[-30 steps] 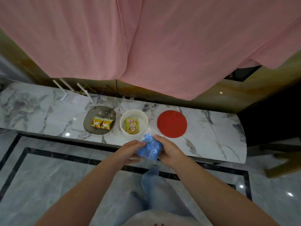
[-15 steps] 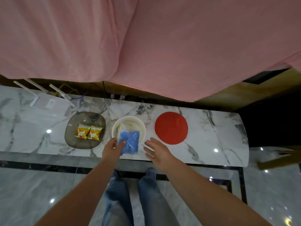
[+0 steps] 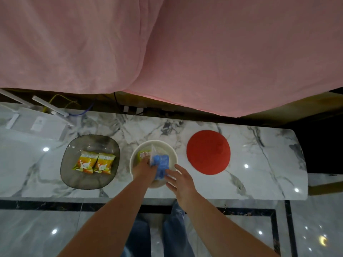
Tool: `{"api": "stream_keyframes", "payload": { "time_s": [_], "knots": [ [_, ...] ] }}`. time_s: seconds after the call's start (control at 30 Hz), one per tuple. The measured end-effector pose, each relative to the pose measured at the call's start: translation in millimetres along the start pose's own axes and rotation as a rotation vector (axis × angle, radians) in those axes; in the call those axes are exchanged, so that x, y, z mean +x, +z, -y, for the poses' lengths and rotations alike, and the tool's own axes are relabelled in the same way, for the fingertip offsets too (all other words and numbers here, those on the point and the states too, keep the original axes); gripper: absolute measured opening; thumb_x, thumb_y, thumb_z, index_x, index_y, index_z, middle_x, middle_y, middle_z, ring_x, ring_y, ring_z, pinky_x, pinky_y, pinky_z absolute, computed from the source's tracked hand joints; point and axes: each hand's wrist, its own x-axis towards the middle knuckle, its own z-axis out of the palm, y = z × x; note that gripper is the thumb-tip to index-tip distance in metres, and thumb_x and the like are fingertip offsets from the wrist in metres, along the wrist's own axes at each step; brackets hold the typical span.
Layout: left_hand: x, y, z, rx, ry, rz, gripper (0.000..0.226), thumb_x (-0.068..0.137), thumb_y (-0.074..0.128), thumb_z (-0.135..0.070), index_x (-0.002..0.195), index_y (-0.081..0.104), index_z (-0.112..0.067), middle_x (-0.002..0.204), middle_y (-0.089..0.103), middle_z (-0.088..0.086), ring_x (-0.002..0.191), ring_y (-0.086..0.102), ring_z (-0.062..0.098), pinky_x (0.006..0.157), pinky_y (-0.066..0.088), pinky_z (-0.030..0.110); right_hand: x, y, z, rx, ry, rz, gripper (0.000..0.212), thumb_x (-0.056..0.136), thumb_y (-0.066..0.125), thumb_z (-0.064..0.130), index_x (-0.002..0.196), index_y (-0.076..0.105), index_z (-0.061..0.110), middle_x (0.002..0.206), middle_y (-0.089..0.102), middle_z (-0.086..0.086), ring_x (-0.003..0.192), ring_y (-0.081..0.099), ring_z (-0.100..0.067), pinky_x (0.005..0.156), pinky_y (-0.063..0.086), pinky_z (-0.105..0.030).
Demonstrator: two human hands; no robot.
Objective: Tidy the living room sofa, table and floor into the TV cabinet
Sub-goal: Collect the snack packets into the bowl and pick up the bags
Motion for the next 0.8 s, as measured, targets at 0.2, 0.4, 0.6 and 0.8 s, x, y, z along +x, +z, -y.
{"api": "stream_keyframes", "payload": {
  "time_s": [0.2,0.4,0.6,0.8],
  "knots": [
    [43.6,20.9,5.3,-0.017,-0.034,-0.012,0.036,0.102,0.048,-0.024,0.133,0.053,-0.005,0.126,0.062,0.017,0.119,0.058,0.035,0.096,0.043,0.036,28.0,-5.9,-5.5,0.083,-0.107,-0.074,0.05,0.095,0.054,-0.002,0.139,0.043,0.019,0.105,0.073,-0.012,0.098,0.069,-0.025,0.084,0.052,-0.033],
    [69.3,41.0,11.1,-0.04,-0.113,-0.036,0.039,0.103,0.047,-0.025,0.133,0.053,-0.001,0.126,0.063,0.021,0.117,0.058,0.038,0.09,0.043,0.035,36.8,-17.0,-16.3,0.16,-0.144,-0.083,0.055,0.098,0.052,0.002,0.145,0.037,0.026,0.105,0.074,-0.013,0.1,0.071,-0.03,0.094,0.052,-0.041],
    [85.3,56.1,20.0,0.039,-0.137,0.03,0.031,0.102,0.046,-0.023,0.116,0.066,-0.003,0.116,0.068,0.018,0.111,0.063,0.034,0.091,0.046,0.036,45.6,-16.7,-24.3,0.075,-0.137,-0.07,0.057,0.096,0.056,0.002,0.142,0.037,0.03,0.102,0.075,-0.012,0.099,0.072,-0.03,0.093,0.054,-0.041],
    [86.3,58.2,27.6,0.146,-0.027,-0.104,0.031,0.099,0.053,-0.03,0.122,0.058,-0.009,0.104,0.068,0.011,0.096,0.066,0.031,0.077,0.052,0.036,52.1,-16.6,-26.1,-0.088,-0.169,-0.05,0.047,0.095,0.054,0.0,0.128,0.047,0.033,0.095,0.076,-0.009,0.09,0.073,-0.026,0.084,0.057,-0.036]
  ]
}}
